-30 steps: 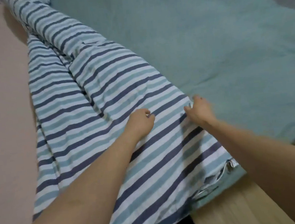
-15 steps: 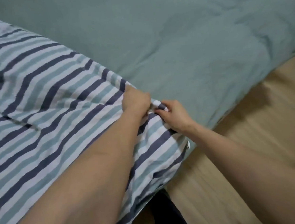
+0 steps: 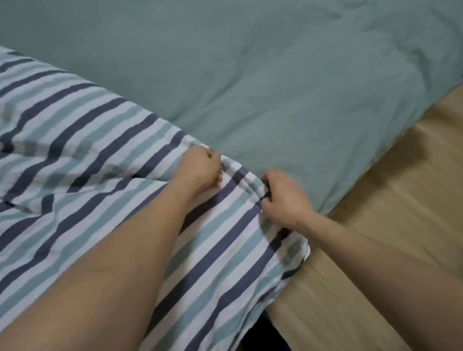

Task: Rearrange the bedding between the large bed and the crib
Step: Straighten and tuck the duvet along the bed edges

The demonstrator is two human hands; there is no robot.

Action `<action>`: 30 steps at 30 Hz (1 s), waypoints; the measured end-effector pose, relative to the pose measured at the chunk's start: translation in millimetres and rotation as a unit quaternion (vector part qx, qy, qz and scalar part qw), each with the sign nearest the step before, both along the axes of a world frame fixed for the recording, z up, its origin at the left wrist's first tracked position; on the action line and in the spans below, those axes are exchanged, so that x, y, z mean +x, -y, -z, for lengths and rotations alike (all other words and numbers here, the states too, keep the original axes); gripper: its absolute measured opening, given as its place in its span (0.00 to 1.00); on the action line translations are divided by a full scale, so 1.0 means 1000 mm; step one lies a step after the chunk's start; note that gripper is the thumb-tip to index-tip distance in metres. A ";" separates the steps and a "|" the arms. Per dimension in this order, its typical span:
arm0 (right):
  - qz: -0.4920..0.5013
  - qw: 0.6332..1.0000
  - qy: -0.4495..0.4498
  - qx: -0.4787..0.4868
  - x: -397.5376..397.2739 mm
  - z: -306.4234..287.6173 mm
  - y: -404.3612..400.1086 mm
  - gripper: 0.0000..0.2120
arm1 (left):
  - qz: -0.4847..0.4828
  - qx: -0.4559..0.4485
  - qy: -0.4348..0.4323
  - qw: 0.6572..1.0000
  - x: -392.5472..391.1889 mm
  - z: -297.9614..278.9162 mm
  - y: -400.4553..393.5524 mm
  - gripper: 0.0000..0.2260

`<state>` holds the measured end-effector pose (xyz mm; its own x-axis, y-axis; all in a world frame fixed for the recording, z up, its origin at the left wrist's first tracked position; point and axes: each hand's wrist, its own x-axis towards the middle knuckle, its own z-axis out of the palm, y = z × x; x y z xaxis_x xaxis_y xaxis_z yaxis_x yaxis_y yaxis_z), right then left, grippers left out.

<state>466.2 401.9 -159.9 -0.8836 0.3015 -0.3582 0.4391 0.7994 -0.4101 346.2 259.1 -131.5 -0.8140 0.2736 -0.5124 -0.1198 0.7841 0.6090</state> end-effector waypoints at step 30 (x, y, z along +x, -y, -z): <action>0.021 0.875 0.083 -0.476 -0.423 -0.054 0.282 0.08 | -0.456 0.278 0.175 0.827 -0.275 -0.059 0.253 0.32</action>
